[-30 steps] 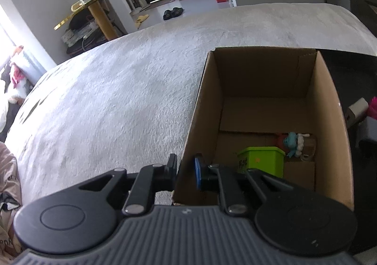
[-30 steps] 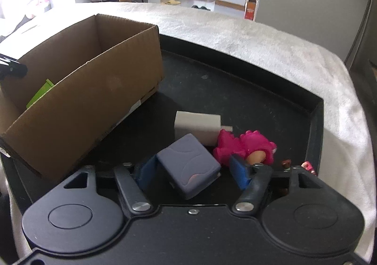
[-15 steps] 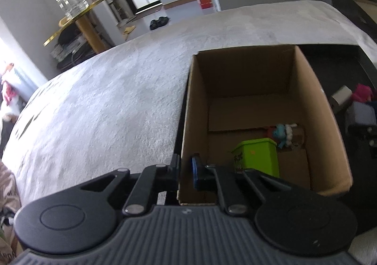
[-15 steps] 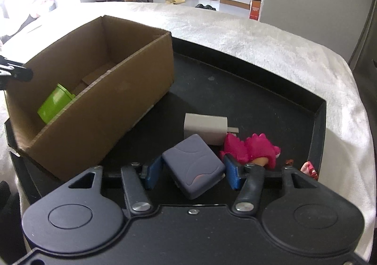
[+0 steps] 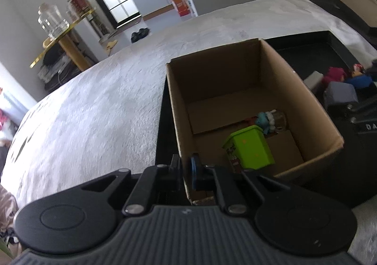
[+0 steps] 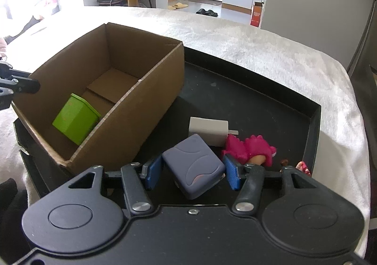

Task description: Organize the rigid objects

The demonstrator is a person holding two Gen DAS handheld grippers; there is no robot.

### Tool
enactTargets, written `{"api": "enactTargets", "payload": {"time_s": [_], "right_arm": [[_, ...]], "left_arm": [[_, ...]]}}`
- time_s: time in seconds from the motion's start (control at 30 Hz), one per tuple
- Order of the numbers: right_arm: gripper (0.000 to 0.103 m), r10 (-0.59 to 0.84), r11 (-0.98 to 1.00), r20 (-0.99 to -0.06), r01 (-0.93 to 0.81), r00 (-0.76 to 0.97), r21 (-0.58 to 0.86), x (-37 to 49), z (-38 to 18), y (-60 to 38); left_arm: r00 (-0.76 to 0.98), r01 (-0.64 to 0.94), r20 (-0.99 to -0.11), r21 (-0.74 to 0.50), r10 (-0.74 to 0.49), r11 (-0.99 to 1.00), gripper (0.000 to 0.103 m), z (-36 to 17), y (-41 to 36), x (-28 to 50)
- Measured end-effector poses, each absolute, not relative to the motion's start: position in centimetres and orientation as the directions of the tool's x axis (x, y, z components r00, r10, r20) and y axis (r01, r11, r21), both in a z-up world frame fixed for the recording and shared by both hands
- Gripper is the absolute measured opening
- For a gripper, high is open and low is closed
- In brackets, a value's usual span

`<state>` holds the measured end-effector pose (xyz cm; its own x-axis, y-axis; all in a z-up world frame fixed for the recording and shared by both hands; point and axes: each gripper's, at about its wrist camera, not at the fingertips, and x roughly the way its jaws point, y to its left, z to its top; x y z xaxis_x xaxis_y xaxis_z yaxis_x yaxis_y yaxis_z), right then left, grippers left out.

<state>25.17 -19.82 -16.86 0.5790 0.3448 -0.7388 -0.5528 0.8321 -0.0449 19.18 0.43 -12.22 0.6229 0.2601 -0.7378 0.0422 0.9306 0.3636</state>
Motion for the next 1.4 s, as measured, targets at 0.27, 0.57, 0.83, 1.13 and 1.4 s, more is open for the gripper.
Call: {"api": "enactTargets", "payload": {"time_s": [0.27, 0.57, 0.83, 1.13, 1.4], "right_arm": [[0.055, 0.357, 0.825, -0.735, -0.564, 0.577, -0.042, 25.0, -16.8, -19.7], [0.055, 0.369, 0.829, -0.714, -0.558, 0.594, -0.036, 24.8, -16.0, -20.0], [0.055, 0.405, 0.820, -0.668, -0.571, 0.625, -0.038, 24.3, -14.0, -19.8], [0.055, 0.458, 0.799, -0.611, -0.601, 0.646, -0.037, 23.5, -12.1, -19.4], [0.044, 0.518, 0.770, -0.538, -0.636, 0.665, -0.045, 22.8, -10.4, -18.2]], "left_arm": [[0.643, 0.117, -0.736, 0.366, 0.211, 0.923, 0.008, -12.1, -0.4, 18.7], [0.610, 0.063, -0.759, 0.333, 0.228, 0.941, 0.008, -12.8, 0.5, 20.0], [0.586, -0.003, -0.761, 0.342, 0.279, 0.940, 0.008, -12.8, -0.2, 20.3], [0.573, -0.046, -0.754, 0.363, 0.322, 0.931, 0.009, -12.8, -0.7, 20.3], [0.579, -0.049, -0.751, 0.358, 0.318, 0.933, 0.009, -12.9, -0.6, 20.1]]}}
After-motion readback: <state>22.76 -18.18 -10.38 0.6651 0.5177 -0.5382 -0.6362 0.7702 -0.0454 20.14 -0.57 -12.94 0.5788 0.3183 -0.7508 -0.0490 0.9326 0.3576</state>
